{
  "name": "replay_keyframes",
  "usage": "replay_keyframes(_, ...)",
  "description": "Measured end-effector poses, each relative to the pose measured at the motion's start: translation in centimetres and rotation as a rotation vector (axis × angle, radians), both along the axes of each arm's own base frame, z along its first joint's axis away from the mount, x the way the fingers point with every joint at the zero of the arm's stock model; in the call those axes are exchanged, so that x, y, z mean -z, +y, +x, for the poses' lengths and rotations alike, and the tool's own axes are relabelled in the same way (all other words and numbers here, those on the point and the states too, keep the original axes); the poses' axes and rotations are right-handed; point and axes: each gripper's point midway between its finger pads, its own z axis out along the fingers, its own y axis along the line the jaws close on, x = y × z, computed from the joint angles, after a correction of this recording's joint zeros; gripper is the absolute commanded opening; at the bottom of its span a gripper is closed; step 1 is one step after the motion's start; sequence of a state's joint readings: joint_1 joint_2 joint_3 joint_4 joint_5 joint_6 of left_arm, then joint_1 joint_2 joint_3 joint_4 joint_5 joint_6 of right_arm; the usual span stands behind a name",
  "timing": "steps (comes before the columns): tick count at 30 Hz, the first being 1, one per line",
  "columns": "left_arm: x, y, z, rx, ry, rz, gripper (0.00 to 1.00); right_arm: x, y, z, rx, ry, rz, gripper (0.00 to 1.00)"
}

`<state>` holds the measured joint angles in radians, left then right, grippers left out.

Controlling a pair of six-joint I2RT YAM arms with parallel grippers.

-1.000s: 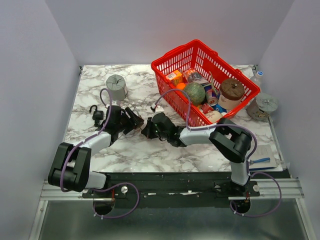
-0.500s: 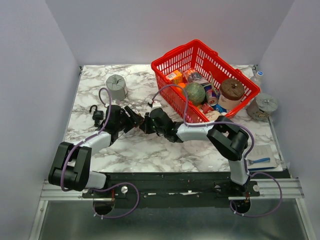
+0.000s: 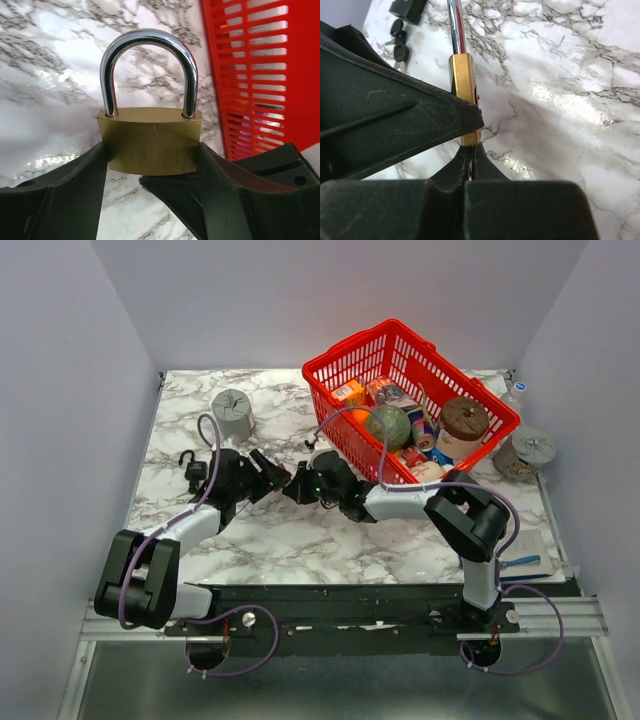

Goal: Unlock with the key

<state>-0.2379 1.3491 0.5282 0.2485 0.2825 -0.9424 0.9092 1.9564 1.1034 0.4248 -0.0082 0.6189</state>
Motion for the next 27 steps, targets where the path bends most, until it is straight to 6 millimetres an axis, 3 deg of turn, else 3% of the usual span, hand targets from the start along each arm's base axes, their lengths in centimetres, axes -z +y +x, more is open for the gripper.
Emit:
replay_keyframes(12,-7.0,-2.3,0.0,0.119,-0.245,-0.084,0.0,-6.4,-2.0,0.1,-0.037,-0.043,0.106,0.01)
replay_keyframes(27,-11.9,-4.7,-1.3,0.263,-0.424,-0.147,0.0,-10.9,-4.0,-1.1,-0.081,-0.082,0.189,0.01)
